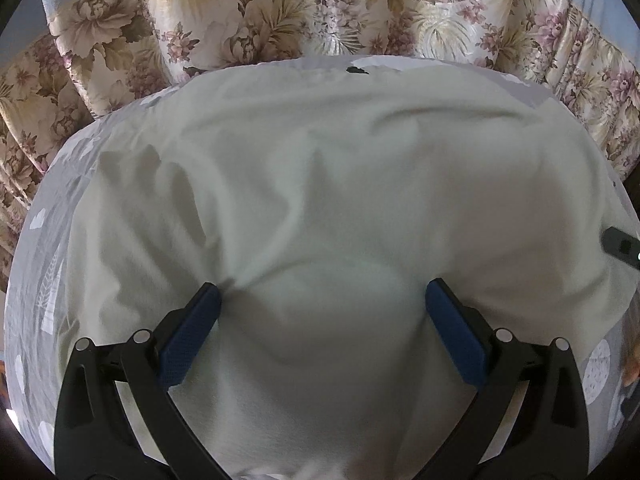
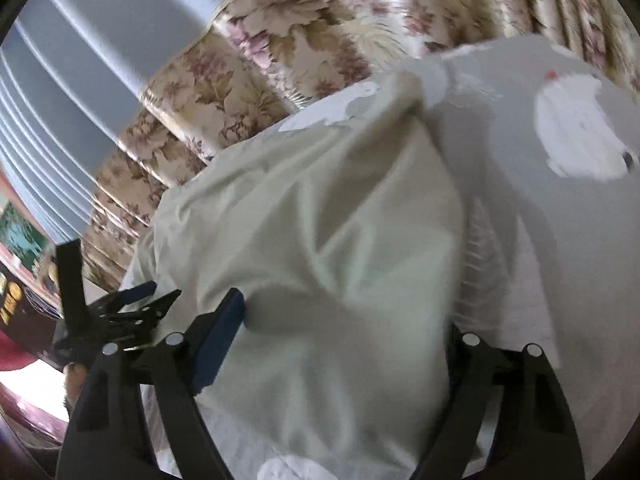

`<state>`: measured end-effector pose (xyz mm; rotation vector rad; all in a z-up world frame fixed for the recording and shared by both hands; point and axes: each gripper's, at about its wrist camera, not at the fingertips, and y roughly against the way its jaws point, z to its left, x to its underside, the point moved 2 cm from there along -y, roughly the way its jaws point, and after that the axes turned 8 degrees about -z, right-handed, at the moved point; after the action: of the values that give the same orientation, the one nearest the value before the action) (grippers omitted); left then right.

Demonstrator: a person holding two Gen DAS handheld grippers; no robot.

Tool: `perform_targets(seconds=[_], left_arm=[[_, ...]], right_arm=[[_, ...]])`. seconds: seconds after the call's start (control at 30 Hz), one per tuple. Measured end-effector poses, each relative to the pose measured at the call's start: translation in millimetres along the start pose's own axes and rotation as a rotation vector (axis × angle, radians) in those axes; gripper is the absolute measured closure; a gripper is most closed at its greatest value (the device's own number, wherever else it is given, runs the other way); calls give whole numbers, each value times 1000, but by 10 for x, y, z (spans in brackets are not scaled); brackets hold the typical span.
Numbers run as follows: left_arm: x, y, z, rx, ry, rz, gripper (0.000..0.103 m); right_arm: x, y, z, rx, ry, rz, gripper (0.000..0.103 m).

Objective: Fold large clothes

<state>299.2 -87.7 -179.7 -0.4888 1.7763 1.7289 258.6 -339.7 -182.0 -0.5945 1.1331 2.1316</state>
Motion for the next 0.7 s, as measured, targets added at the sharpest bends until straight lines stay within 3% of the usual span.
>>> perform_targets(seconds=[0.2, 0.27, 0.3, 0.33, 0.43, 0.57, 0.63, 0.7], left_arm=[[9, 4, 13, 5, 2, -7, 3], [10, 4, 16, 7, 2, -7, 3], [11, 5, 14, 7, 2, -8, 3], [9, 3, 17, 8, 1, -8, 3], [7, -2, 12, 6, 3, -6, 3], [-4, -10, -5, 1, -4, -2, 3], [-5, -12, 0, 3, -5, -2, 3], [-2, -11, 2, 6, -6, -4, 3]], right_arm=[[-37, -88, 58, 4, -33, -2, 23], [-31, -98, 79, 15, -9, 3, 38], [-11, -120, 84, -11, -20, 15, 53], [3, -135, 74, -29, -39, 22, 60], [-6, -155, 141, -27, -7, 27, 67], [-53, -176, 296, 24, 59, 21, 69], [-67, -213, 305, 31, 43, 28, 57], [-78, -295, 230, -4, -17, 51, 54]])
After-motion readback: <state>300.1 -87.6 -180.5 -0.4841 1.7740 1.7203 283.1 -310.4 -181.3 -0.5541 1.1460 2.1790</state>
